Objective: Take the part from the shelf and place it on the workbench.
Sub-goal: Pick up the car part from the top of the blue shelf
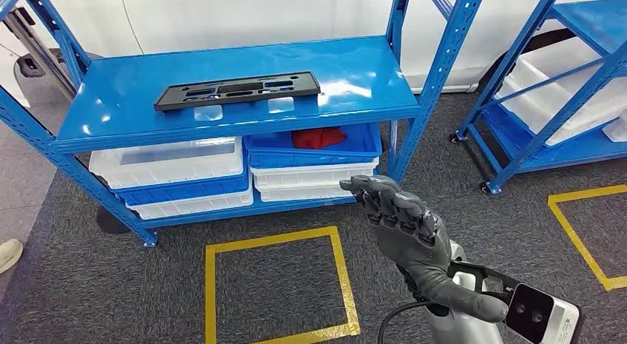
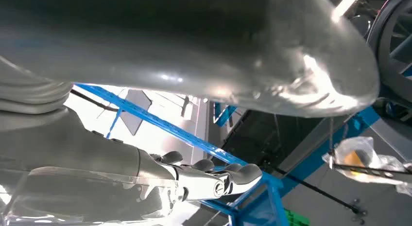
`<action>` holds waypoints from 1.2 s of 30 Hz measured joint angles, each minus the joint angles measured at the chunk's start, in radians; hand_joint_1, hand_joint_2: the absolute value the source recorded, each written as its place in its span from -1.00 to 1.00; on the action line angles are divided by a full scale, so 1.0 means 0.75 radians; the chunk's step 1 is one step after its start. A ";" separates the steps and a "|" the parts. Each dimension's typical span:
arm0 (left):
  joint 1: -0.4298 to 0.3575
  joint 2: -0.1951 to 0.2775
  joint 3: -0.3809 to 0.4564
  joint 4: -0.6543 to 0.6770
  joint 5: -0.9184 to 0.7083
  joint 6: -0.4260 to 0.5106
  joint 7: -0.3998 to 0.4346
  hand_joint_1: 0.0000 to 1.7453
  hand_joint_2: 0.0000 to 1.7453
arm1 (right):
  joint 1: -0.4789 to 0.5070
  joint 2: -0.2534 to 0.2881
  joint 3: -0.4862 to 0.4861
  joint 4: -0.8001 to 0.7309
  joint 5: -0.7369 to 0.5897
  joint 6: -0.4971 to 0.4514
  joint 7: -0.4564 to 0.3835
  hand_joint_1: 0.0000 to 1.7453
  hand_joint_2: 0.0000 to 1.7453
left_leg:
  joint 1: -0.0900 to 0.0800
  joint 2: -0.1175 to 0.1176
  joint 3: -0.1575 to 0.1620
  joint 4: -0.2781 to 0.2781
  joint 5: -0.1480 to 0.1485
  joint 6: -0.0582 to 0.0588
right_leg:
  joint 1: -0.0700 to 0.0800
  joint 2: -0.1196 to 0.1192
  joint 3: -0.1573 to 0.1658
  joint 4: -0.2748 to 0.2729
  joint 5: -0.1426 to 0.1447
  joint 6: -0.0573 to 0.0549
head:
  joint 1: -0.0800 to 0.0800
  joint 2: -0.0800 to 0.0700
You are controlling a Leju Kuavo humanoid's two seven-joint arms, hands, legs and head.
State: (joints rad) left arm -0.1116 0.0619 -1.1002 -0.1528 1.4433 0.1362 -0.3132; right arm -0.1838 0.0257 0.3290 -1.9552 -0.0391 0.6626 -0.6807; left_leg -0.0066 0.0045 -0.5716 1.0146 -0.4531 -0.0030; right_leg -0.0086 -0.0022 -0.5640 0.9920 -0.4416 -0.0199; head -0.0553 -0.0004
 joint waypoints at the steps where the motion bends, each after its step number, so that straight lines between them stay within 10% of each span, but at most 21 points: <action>1: 0.000 0.000 0.000 0.000 0.000 0.000 0.000 -1.00 -1.00 | -0.001 0.000 0.001 -0.001 0.000 0.000 0.000 -1.00 -1.00 | 0.002 -0.001 -0.012 0.030 -0.021 -0.003 | -0.001 -0.001 0.002 -0.002 0.001 -0.003 | 0.000 0.000; 6: 0.003 0.001 -0.001 0.000 0.000 0.000 0.000 -1.00 -1.00 | 0.002 -0.002 0.009 -0.002 0.001 0.000 0.000 -1.00 -1.00 | 0.025 -0.003 -0.165 0.359 -0.162 -0.032 | -0.003 -0.002 0.002 -0.002 0.002 -0.007 | 0.000 0.000; 12: 0.001 0.001 -0.003 0.002 0.002 -0.003 0.024 -1.00 -1.00 | 0.003 -0.008 0.018 -0.001 0.016 -0.014 0.000 -1.00 -1.00 | 0.040 -0.009 0.000 0.008 0.001 -0.031 | -0.003 0.004 -0.003 0.025 -0.016 0.031 | 0.000 0.000; 16: 0.002 0.002 -0.007 0.003 0.004 0.011 0.077 -1.00 -1.00 | -0.005 -0.024 0.053 0.019 0.038 -0.051 0.000 -1.00 -1.00 | 0.034 -0.012 -0.002 -0.003 0.009 0.014 | -0.009 0.005 -0.015 0.049 -0.034 0.060 | 0.000 0.000; 20: 0.005 0.005 -0.008 0.009 0.005 0.069 0.150 -1.00 -1.00 | -0.027 -0.050 0.084 0.117 -0.010 -0.077 0.006 -1.00 -1.00 | 0.029 -0.008 -0.008 -0.008 0.017 0.035 | -0.009 0.004 -0.158 0.346 -0.180 0.070 | 0.001 0.000; 22: 0.012 0.007 -0.007 0.012 0.005 0.097 0.184 -1.00 -1.00 | -0.029 -0.062 0.095 0.183 -0.052 -0.089 0.038 -1.00 -1.00 | 0.023 -0.009 -0.010 -0.008 0.018 0.038 | -0.008 0.004 -0.189 0.405 -0.177 0.064 | 0.001 0.000; 27: 0.036 0.011 -0.003 0.020 0.005 0.147 0.244 -1.00 -1.00 | -0.029 -0.087 0.142 0.361 -0.176 -0.134 0.208 -1.00 -1.00 | 0.006 -0.011 -0.008 -0.007 0.018 0.030 | 0.016 -0.001 -0.015 0.043 -0.018 0.013 | 0.000 0.000; 32: 0.049 0.010 0.025 0.025 0.006 0.173 0.244 -1.00 -1.00 | 0.007 -0.084 0.161 0.441 -0.245 -0.415 0.331 -1.00 -1.00 | 0.010 -0.009 -0.025 0.034 -0.013 -0.004 | 0.008 -0.005 0.002 -0.005 -0.001 -0.003 | 0.000 0.000; 36: 0.056 0.010 0.028 0.026 0.006 0.180 0.243 -1.00 -1.00 | 0.051 -0.083 0.182 0.430 -0.223 -0.519 0.304 -1.00 -1.00 | 0.022 -0.010 -0.158 0.325 -0.153 -0.028 | 0.004 -0.007 0.006 -0.010 0.002 -0.009 | 0.000 0.000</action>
State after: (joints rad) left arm -0.0695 0.0693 -1.0788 -0.1335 1.4477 0.2708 -0.1308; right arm -0.1456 -0.0363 0.4652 -1.6328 -0.2062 0.2732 -0.4524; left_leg 0.0103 -0.0028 -0.6901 1.2584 -0.5676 -0.0240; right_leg -0.0055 -0.0075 -0.5591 0.9846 -0.4404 -0.0269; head -0.0553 -0.0004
